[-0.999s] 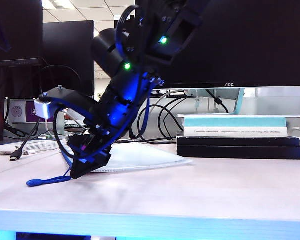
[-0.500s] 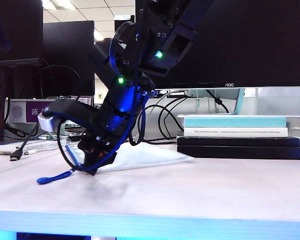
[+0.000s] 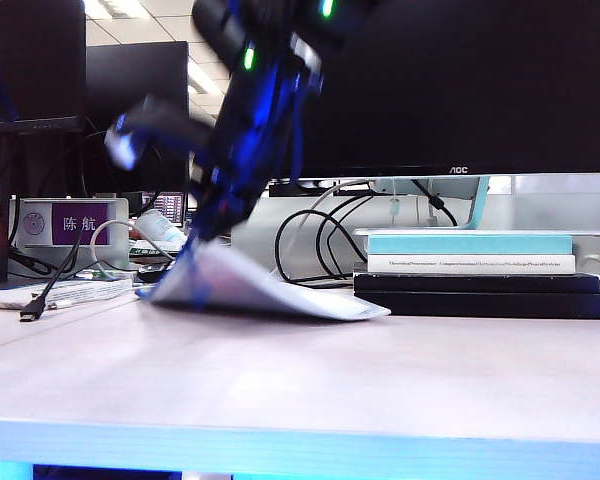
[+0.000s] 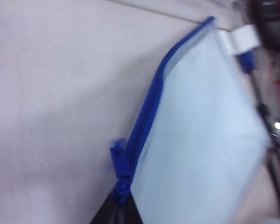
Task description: Pick up the transparent plastic file bag with a blue zipper and open its zipper.
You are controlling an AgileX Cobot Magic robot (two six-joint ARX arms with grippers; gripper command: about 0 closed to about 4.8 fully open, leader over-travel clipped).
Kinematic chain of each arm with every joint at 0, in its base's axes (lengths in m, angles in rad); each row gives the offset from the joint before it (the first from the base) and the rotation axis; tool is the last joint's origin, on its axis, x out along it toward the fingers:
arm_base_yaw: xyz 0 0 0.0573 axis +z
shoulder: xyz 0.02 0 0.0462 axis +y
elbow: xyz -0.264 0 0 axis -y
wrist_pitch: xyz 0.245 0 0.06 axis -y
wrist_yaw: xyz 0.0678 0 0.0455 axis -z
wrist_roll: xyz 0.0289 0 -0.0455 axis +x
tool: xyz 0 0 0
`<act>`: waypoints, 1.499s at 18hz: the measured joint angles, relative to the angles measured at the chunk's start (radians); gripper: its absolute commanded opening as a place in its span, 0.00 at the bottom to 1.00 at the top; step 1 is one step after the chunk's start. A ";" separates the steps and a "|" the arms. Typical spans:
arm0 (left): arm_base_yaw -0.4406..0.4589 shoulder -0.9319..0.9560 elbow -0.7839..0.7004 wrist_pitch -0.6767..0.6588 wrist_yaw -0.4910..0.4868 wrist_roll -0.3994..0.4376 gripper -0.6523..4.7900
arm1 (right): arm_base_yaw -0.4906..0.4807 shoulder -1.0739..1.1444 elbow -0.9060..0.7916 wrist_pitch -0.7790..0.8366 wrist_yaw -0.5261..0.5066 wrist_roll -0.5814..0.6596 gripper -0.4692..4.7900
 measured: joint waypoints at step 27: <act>0.000 0.434 -0.004 0.400 0.592 0.085 0.80 | 0.029 -0.258 0.008 -0.270 -0.170 0.174 0.08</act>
